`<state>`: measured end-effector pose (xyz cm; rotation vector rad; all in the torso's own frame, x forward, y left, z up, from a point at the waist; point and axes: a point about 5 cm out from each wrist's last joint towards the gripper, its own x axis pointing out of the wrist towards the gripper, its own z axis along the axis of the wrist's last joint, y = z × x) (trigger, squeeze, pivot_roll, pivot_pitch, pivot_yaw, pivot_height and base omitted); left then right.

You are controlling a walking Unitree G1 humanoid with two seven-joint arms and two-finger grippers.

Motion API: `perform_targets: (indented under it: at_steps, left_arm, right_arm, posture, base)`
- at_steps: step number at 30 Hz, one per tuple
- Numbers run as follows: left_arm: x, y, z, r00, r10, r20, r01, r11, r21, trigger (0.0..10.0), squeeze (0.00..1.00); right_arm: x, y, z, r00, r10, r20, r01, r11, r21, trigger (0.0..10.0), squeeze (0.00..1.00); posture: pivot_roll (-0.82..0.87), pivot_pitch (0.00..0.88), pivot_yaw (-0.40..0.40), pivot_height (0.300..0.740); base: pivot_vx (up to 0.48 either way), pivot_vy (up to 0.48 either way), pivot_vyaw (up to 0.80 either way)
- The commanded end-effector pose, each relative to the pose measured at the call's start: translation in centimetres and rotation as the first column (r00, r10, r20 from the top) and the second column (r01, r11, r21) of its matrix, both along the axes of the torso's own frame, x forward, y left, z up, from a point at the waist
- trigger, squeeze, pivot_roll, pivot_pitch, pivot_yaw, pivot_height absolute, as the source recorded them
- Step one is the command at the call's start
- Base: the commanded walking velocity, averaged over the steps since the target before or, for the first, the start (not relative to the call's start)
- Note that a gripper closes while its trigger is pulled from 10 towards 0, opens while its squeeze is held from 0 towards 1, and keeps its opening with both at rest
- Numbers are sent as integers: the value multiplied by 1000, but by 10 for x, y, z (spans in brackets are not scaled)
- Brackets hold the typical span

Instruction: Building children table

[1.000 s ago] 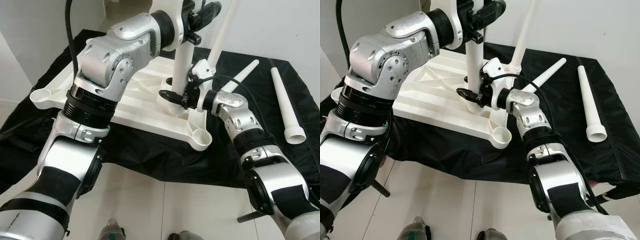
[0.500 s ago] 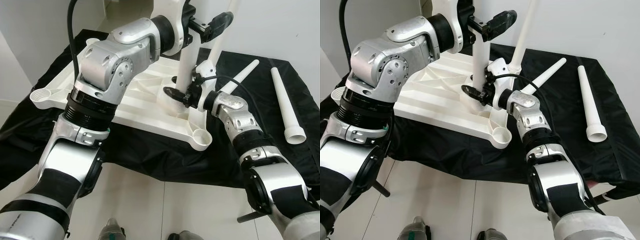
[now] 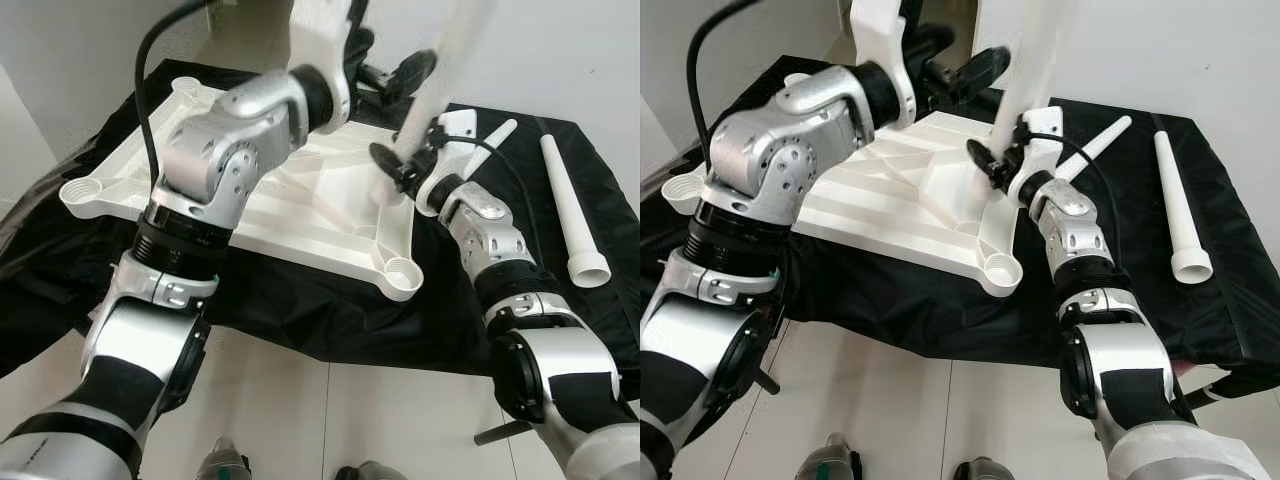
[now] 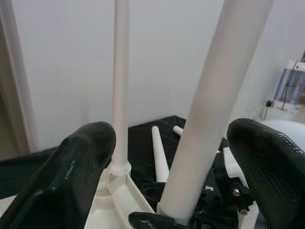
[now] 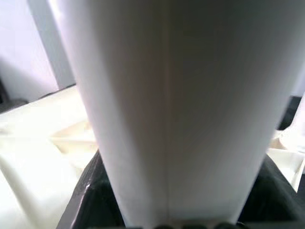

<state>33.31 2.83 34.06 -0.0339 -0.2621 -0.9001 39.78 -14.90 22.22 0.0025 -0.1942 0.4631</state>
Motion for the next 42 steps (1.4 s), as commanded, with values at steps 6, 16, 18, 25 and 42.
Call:
perform_targets:
  at_steps: [6,16,18,25,42]
  left_arm:
    - [15,14,-26,992,117,-53,-118,993,-3,10000,0]
    - [21,17,-75,978,197,-71,-188,975,115,10000,0]
    - [21,16,-81,976,206,-66,-196,972,133,10000,0]
    - [18,6,-119,979,199,-49,-182,953,242,10000,0]
    - [-9,-17,-188,997,34,-62,-3,894,448,10000,0]
  right_arm:
    - [-7,-1,3,998,-37,49,36,999,26,10000,0]
    - [-15,-5,0,992,-85,91,82,996,29,10000,0]
    - [-16,-5,0,992,-88,93,86,996,33,10000,0]
    - [-21,-13,3,984,-140,111,132,989,72,10000,0]
    - [-50,-26,-21,980,-187,64,182,981,70,10000,0]
  posture:
    - [36,25,-29,740]
    - [10,31,-17,740]
    - [9,29,-12,740]
    - [22,26,0,740]
    - [17,39,17,740]
  base:
    - [0,0,0]
    - [0,0,0]
    - [0,0,0]
    - [0,0,0]
    - [0,0,0]
